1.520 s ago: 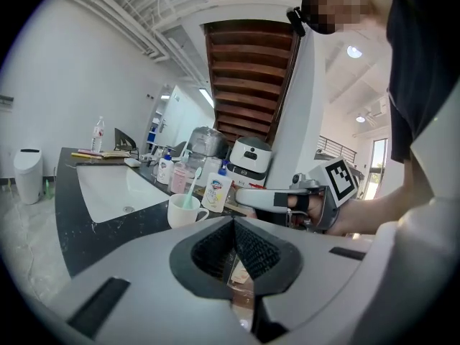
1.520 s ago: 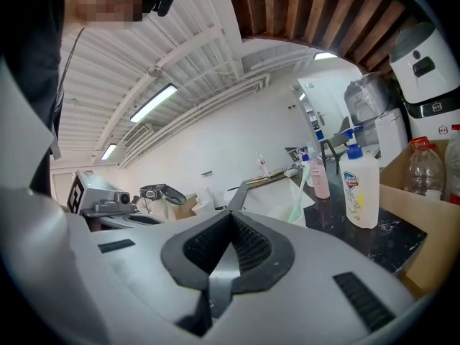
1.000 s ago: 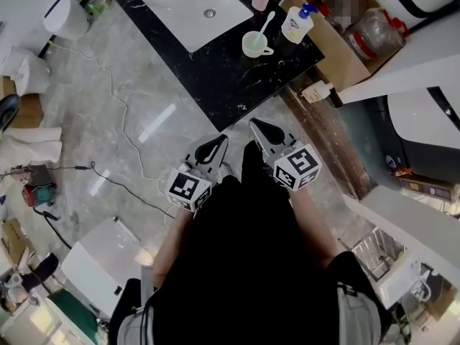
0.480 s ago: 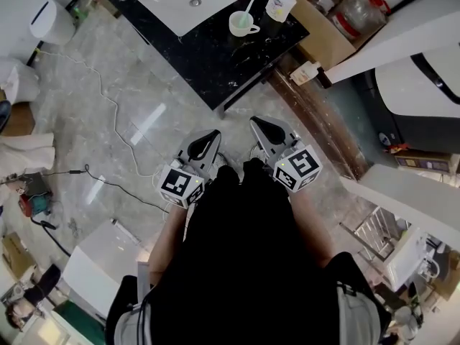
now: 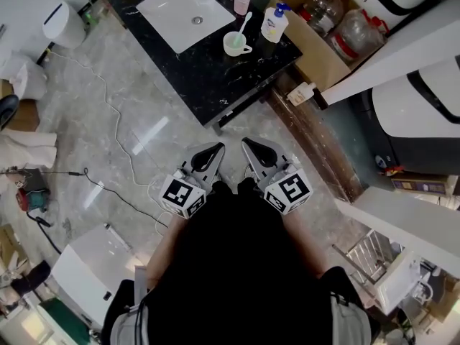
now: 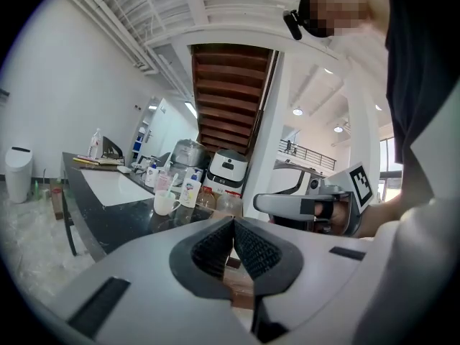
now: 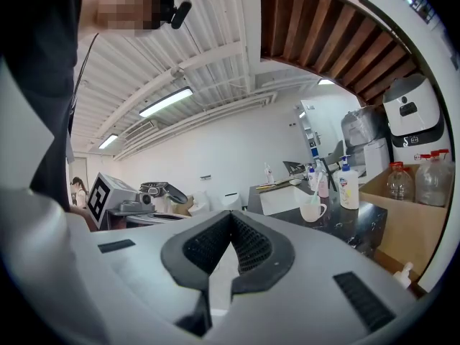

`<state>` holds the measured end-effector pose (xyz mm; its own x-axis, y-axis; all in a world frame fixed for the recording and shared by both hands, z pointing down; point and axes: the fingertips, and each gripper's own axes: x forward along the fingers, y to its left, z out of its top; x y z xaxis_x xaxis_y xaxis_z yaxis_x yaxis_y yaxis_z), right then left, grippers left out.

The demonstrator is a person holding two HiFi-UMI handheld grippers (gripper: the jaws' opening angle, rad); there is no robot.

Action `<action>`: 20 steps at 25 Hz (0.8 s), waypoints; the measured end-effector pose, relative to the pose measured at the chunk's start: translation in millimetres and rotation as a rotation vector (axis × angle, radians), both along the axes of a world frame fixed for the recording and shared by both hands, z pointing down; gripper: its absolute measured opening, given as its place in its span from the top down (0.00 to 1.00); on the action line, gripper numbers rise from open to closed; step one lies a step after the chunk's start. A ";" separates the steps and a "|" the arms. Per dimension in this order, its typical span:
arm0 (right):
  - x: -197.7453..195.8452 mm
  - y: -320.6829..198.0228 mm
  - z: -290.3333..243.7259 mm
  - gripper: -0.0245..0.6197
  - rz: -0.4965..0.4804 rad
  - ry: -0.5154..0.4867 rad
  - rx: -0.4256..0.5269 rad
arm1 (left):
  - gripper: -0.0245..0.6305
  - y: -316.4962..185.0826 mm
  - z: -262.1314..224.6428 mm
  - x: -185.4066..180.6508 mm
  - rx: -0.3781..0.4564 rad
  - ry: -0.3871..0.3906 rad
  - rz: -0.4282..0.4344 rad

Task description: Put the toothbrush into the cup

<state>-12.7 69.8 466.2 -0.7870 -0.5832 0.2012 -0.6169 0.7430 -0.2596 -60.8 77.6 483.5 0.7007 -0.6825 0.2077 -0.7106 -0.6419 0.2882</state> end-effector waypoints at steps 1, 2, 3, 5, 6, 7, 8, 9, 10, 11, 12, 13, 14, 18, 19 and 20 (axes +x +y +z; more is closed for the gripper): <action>1.4 -0.2 -0.3 0.94 -0.006 0.007 0.006 | 0.95 0.8 1.2 2.4 -0.009 0.007 -0.011; 2.2 0.2 -0.5 0.94 -0.012 0.013 0.009 | 0.95 2.4 2.3 3.9 -0.017 0.010 -0.021; 2.8 1.2 -0.7 0.94 -0.019 0.016 0.011 | 0.95 4.2 2.8 5.2 -0.024 0.009 -0.028; 4.0 3.5 -0.1 0.94 -0.035 0.014 0.009 | 0.95 6.4 3.1 8.9 -0.030 0.002 -0.032; 4.7 4.6 0.9 0.94 -0.042 0.012 0.006 | 0.95 6.6 2.9 11.0 -0.029 -0.004 -0.031; 5.3 5.6 2.0 0.94 -0.046 0.008 0.003 | 0.95 6.7 2.6 12.8 -0.026 -0.009 -0.030; 6.0 6.8 3.0 0.94 -0.049 0.005 -0.001 | 0.95 6.7 2.1 14.0 -0.023 -0.013 -0.031; 6.8 7.6 3.4 0.94 -0.048 0.004 -0.003 | 0.95 6.7 1.5 14.6 -0.020 -0.017 -0.032; 7.5 7.8 3.3 0.94 -0.046 0.006 -0.004 | 0.95 6.4 0.9 14.6 -0.018 -0.020 -0.036; 8.2 7.4 3.0 0.94 -0.044 0.009 -0.005 | 0.95 5.9 0.1 14.3 -0.016 -0.022 -0.040; 8.9 6.6 2.5 0.94 -0.040 0.013 -0.006 | 0.95 5.5 -0.6 13.8 -0.015 -0.024 -0.045; 9.8 6.0 2.1 0.94 -0.037 0.017 -0.008 | 0.95 5.4 -1.1 13.6 -0.016 -0.024 -0.050; 10.9 6.0 2.1 0.94 -0.036 0.020 -0.010 | 0.95 5.9 -1.2 14.0 -0.018 -0.024 -0.053; 15.2 7.2 4.3 0.94 -0.040 0.031 -0.014 | 0.95 8.3 -1.1 19.4 -0.021 -0.023 -0.052; 15.9 7.4 4.4 0.94 -0.038 0.031 -0.015 | 0.95 9.0 -1.3 21.1 -0.021 -0.023 -0.050; 16.2 8.2 4.6 0.94 -0.041 0.031 -0.016 | 0.95 9.8 -1.5 22.7 -0.020 -0.023 -0.048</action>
<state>3.4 78.0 470.8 -0.8031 -0.5474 0.2355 -0.5944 0.7634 -0.2528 -38.1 87.4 482.0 0.6620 -0.7110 0.2373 -0.7472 -0.6009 0.2840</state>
